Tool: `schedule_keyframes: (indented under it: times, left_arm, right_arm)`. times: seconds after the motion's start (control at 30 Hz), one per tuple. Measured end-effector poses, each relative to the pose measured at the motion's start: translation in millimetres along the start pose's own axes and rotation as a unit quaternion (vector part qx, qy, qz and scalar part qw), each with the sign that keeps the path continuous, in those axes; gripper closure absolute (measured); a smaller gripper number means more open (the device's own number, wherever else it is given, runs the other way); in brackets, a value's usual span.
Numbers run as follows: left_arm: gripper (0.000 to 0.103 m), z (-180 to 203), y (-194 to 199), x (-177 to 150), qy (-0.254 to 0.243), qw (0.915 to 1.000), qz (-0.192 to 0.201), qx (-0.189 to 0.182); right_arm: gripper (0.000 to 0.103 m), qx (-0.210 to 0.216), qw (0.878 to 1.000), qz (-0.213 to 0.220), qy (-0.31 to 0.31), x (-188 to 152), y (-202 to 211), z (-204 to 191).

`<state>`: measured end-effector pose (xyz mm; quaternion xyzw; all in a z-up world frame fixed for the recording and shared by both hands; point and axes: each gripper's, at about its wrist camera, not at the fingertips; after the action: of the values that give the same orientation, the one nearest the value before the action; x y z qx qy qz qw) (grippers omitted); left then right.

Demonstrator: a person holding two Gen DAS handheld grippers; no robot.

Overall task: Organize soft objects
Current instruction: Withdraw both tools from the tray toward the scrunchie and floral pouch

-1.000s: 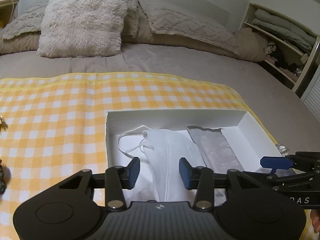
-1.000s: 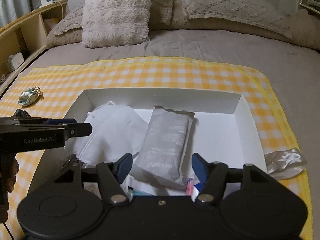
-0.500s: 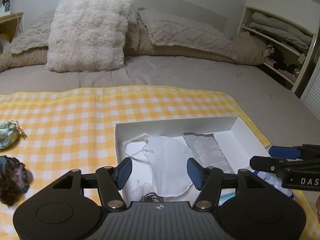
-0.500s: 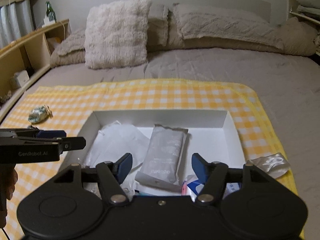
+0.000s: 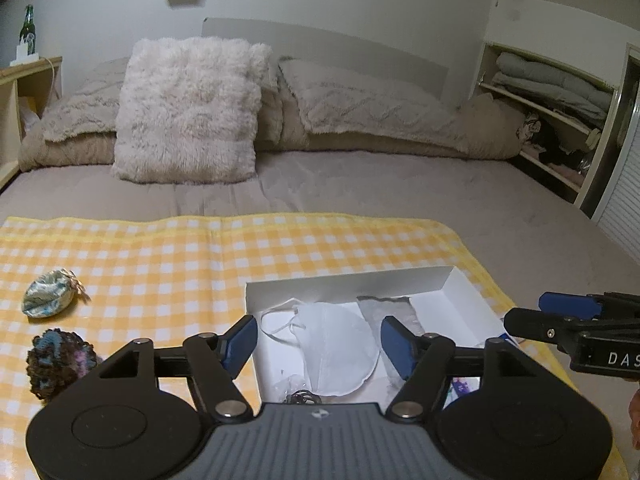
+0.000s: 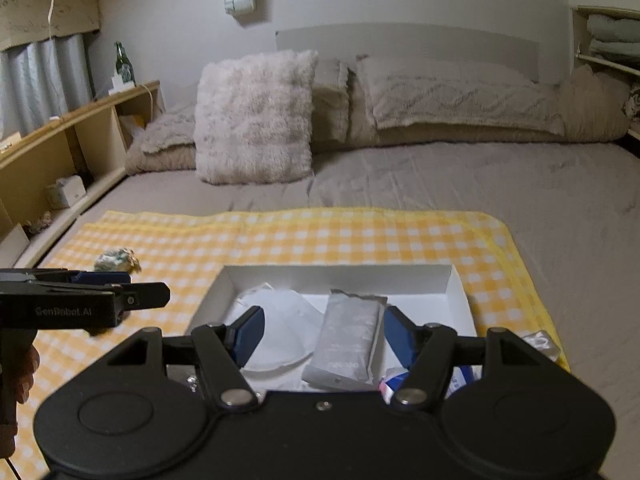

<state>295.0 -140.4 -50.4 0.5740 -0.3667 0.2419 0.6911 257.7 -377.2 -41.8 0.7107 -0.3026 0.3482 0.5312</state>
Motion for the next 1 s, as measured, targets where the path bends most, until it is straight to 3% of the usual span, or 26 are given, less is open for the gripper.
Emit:
schedule_keyframes:
  times: [0.13,0.2,0.53,0.63,1.0]
  left_arm:
    - [0.025,1.6,17.4,-1.8,-0.001,1.0,0.009,0.003]
    - [0.019,1.9,25.3,-3.5,-0.002,0.9999,0.01,0.003]
    - [0.0,-5.4,54.1,-14.6,-0.004,0.9991,0.023,0.035]
    - [0.0,-4.1,58.7,-18.0,-0.011,0.9987,0.026,0.042]
    - [0.0,-8.4,71.0,-30.8,-0.008,0.9976,0.029,0.062]
  right_arm:
    - [0.032,0.003,1.0,0.015,0.001,0.7,15.3,-4.7]
    - [0.025,-0.002,1.0,0.022,0.002,-0.4,22.2,-6.7]
    - [0.007,-0.016,0.999,0.031,0.013,-10.1,42.4,-9.1]
    - [0.0,-0.015,0.999,0.035,0.016,-14.0,47.5,-11.5]
    - [0.0,-0.026,0.998,0.043,0.029,-24.8,54.1,-18.8]
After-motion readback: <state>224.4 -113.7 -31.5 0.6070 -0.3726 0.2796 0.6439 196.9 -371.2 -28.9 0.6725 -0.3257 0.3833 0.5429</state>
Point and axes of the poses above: each gripper's, at about its wrist camera, not at the fingertips, and y roughly against the way its jaws point, z to its right, x to its top, and after that the axes turned 6 degrees about x, right-handed
